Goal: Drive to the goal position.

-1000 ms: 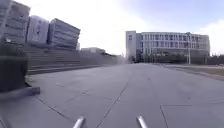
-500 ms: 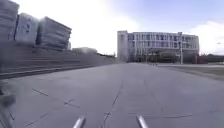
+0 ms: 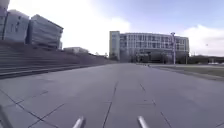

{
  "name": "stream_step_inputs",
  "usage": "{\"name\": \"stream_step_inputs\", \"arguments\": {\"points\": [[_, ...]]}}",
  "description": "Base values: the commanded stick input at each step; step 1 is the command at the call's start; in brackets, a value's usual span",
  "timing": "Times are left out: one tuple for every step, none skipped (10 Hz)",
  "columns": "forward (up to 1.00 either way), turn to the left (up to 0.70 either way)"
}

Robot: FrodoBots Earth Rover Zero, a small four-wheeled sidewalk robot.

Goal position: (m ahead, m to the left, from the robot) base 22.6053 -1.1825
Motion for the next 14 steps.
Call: {"name": "stream_step_inputs", "arguments": {"points": [[1.00, -0.27], [1.00, -0.27], [1.00, -0.27], [1.00, -0.27], [1.00, -0.27], [1.00, -0.27], [1.00, -0.27], [1.00, -0.27], [1.00, -0.27], [1.00, -0.27], [1.00, -0.27], [1.00, -0.27], [1.00, -0.27], [1.00, -0.27]]}}
